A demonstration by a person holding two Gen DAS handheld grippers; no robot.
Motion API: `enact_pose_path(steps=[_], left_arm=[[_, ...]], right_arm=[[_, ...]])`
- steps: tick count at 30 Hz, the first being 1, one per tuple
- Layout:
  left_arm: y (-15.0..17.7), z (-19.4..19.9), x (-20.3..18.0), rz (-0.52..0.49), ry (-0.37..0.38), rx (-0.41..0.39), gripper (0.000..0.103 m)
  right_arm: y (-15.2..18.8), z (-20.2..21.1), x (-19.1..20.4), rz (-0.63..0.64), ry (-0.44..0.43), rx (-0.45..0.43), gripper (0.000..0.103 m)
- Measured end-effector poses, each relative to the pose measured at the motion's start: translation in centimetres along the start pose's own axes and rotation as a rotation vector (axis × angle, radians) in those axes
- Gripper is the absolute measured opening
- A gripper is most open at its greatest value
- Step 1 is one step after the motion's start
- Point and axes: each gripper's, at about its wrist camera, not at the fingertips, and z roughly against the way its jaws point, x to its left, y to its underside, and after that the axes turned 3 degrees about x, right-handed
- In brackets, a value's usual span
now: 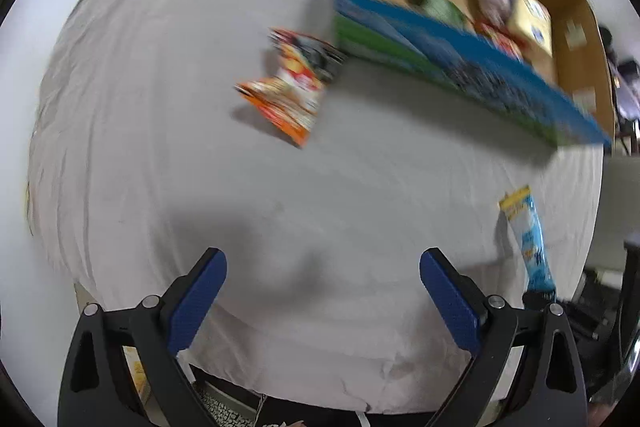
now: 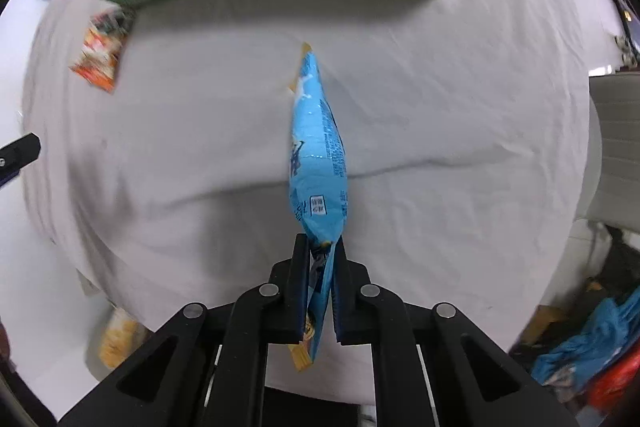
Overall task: Organize soft objects
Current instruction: 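Grasp the orange panda snack bag with the left tool while the right tool holds the milk stick, then lower the panda bag into the box with the left tool while the right tool drops the milk stick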
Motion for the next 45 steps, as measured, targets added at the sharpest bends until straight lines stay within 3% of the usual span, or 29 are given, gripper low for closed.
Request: enact_pose_path(steps=[3, 9, 18, 23, 27, 30, 31, 32, 45], left_arm=[[-2.0, 1.0, 1.8, 0.019, -0.006, -0.021, 0.099], [-7.6, 1.1, 2.9, -0.028, -0.047, -0.047, 0.099], [-13.1, -6.9, 1.4, -0.144, -0.051, 0.07, 0.099], [-14.0, -10.5, 0.5, -0.178, -0.051, 0.138, 0.099], [-14.1, -11.7, -0.1, -0.207, -0.049, 0.133, 0.098], [-14.2, -11.9, -0.2, -0.222, -0.061, 0.107, 0.077], [-14.3, -11.9, -0.1, -0.222, -0.057, 0.103, 0.051], [-14.3, -12.0, 0.1, -0.216, -0.037, 0.107, 0.046], [-13.2, -8.9, 1.3, -0.172, 0.043, 0.037, 0.042]], right_arm=[[-0.7, 0.7, 0.3, -0.045, -0.047, -0.011, 0.01], [-2.5, 1.8, 1.9, -0.108, -0.046, -0.029, 0.009], [-5.7, 1.3, 3.3, -0.158, -0.014, -0.021, 0.009], [-6.5, 0.6, 3.3, -0.18, -0.003, -0.008, 0.009], [-6.9, 0.1, 3.0, -0.192, -0.001, 0.0, 0.009], [-7.1, -0.2, 2.7, -0.2, -0.006, 0.006, 0.009], [-7.2, -0.2, 2.6, -0.201, -0.007, 0.007, 0.009], [-7.2, -0.2, 2.6, -0.201, -0.007, 0.008, 0.009], [-5.5, 1.3, 3.8, -0.156, -0.036, -0.023, 0.008]])
